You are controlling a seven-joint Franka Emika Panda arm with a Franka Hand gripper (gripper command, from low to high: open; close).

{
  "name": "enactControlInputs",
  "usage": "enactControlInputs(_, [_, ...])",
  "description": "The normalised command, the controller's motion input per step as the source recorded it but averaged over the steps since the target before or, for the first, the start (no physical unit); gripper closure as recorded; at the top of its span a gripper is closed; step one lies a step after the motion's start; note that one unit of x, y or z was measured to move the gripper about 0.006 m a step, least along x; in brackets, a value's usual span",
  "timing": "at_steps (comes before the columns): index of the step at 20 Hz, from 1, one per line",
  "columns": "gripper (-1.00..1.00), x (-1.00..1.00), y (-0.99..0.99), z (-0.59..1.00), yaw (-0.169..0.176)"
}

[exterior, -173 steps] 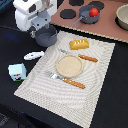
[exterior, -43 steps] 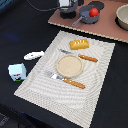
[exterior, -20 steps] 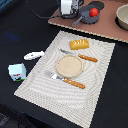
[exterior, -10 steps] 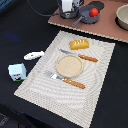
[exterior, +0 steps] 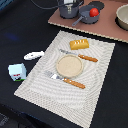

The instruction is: Interact with the objects in diverse but meaningful ways.

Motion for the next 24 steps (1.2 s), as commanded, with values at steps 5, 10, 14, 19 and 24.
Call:
enactControlInputs(5, [-1.0,0.81,-0.43,0.6,-0.011])
enactControlInputs(10, [-1.0,0.87,-0.45,0.6,-0.016])
enactControlInputs(14, [-1.0,0.9,-0.44,0.58,-0.002])
enactControlInputs(19, [-1.0,0.53,-0.79,0.22,0.005])
enactControlInputs(24, [-1.0,0.09,-0.98,0.0,0.003])
